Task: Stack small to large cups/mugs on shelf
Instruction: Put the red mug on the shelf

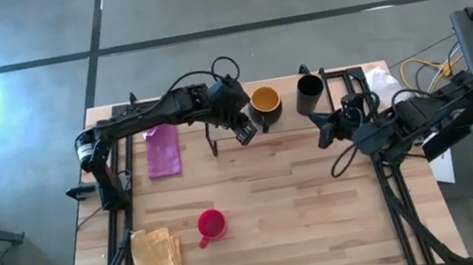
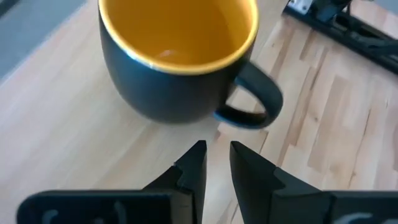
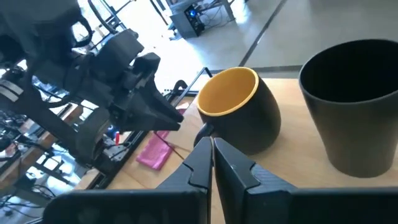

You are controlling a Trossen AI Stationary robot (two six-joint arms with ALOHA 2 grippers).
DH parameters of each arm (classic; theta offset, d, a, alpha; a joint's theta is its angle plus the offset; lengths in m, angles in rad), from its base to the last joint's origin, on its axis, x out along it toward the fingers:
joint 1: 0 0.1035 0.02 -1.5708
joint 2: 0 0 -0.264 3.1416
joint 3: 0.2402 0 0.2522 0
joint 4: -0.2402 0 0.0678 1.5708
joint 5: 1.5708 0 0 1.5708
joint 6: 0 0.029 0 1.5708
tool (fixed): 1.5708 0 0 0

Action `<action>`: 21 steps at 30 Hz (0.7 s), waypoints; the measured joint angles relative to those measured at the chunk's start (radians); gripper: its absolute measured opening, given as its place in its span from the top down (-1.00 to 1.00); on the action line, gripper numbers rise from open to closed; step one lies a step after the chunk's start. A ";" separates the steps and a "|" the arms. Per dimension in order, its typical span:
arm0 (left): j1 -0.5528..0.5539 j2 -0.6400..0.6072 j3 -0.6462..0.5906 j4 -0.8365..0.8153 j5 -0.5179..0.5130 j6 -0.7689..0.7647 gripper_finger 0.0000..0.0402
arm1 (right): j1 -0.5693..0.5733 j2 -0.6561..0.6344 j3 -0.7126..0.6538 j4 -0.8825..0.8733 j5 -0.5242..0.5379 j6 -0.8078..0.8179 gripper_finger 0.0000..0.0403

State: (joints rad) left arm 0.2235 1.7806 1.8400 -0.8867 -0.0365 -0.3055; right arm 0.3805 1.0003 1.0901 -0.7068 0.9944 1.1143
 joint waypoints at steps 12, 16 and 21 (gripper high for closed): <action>0.018 -0.070 -0.022 -0.182 0.000 0.186 0.72 | -0.001 -0.008 0.000 -0.023 0.005 -0.007 0.96; 0.020 -0.103 -0.089 -0.209 -0.002 0.211 0.72 | -0.001 0.014 -0.009 -0.024 -0.035 0.018 0.96; 0.004 -0.239 -0.288 -0.217 -0.004 0.112 0.72 | -0.001 0.031 -0.022 -0.031 -0.094 0.110 0.96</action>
State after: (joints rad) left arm 0.2271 1.5419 1.5519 -1.1040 -0.0406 -0.1938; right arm 0.3794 1.0313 1.0679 -0.7379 0.9005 1.2240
